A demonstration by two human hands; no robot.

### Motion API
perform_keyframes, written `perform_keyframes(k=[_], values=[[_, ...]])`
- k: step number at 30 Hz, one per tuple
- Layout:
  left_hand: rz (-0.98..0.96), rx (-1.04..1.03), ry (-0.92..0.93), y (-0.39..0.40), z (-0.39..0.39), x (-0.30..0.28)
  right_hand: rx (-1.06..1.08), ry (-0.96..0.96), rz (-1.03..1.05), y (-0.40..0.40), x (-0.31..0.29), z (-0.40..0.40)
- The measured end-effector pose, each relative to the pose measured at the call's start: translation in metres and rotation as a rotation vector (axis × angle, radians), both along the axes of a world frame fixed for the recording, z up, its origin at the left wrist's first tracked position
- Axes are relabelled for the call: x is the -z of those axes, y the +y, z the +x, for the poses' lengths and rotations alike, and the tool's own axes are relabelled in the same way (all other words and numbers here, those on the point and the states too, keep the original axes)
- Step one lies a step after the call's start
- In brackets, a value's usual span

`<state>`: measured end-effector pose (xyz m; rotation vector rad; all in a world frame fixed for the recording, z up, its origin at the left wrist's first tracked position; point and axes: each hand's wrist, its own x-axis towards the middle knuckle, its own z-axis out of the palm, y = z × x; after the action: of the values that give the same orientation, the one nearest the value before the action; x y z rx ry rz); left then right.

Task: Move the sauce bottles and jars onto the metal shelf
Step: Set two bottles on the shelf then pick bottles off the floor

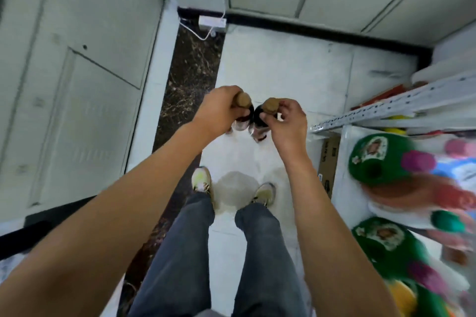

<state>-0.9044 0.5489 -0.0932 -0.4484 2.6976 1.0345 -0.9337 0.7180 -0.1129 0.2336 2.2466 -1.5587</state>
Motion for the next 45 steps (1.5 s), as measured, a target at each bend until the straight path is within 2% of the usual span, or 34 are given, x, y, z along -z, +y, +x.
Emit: perform_keyframes(k=[7,12,18,24,32,40,45], values=[[0.126,-0.024,0.442,0.015,-0.017,-0.182,0.088,0.317,-0.177,0.008,-0.179,-0.027],[0.298,-0.041,0.613,0.023,-0.035,-0.291,0.106,0.534,-0.202,0.014,-0.295,-0.031],[0.401,0.123,0.801,0.044,-0.048,-0.388,0.229,0.781,-0.14,0.036,-0.4,-0.016],[0.577,0.235,0.982,0.08,-0.027,-0.459,0.347,0.933,-0.183,0.06,-0.475,0.019],[0.85,0.514,0.927,0.156,0.011,-0.54,0.618,1.074,-0.114,0.125,-0.547,0.095],[0.979,0.665,0.894,0.256,0.066,-0.602,0.82,1.218,-0.031,0.207,-0.601,0.17],[1.035,0.756,0.91,0.323,0.094,-0.629,0.938,1.224,0.09,0.27,-0.629,0.205]])
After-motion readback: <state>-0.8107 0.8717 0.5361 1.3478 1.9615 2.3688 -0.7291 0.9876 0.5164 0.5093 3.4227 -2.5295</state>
